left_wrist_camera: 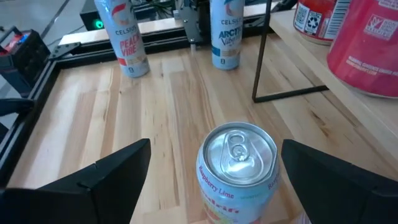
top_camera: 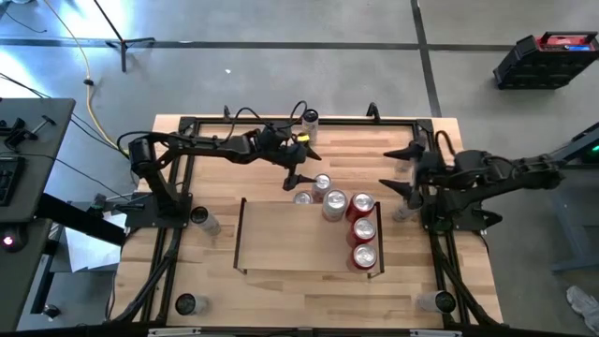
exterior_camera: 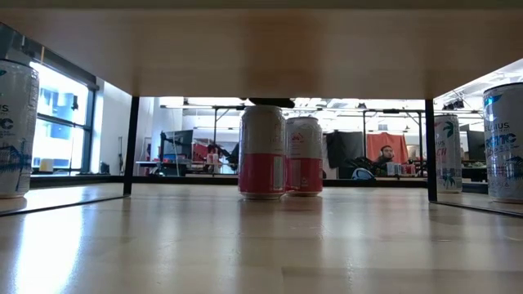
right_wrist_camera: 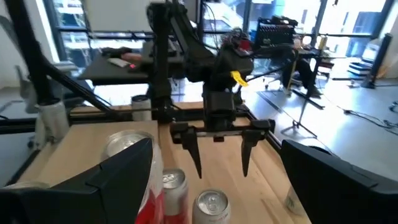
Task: Place canned beverage on shelf
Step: Put the right pink-white soda can on the shelf aligned with the other pink-white soda cans
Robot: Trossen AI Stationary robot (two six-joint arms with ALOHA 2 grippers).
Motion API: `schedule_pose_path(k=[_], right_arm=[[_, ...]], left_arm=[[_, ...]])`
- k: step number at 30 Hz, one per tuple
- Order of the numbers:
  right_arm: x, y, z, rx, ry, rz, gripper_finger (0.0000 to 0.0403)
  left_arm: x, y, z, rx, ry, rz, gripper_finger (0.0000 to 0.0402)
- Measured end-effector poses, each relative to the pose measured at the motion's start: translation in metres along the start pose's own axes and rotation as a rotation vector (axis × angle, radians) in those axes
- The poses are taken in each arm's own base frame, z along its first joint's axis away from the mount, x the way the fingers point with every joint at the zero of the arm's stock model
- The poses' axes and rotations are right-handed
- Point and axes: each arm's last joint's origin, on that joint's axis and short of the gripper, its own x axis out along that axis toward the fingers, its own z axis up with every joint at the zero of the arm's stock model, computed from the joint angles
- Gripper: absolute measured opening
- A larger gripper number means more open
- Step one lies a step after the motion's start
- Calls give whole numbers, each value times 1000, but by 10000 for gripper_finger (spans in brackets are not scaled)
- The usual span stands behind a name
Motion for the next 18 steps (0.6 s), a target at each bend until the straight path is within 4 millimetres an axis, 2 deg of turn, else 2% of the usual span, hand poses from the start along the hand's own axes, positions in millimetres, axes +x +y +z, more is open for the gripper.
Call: schedule_pose_path(k=[4,10,18], right_arm=[[-11,-4,1,9,-22,7,341],[-12,-5,1,10,-24,11,341],[-5,-2,-1,4,4,11,341]], left_arm=[[1,-1,0,2,0,-3,351],[8,-8,1,25,-13,-21,351],[33,-5,-20,-1,-24,-27,351]])
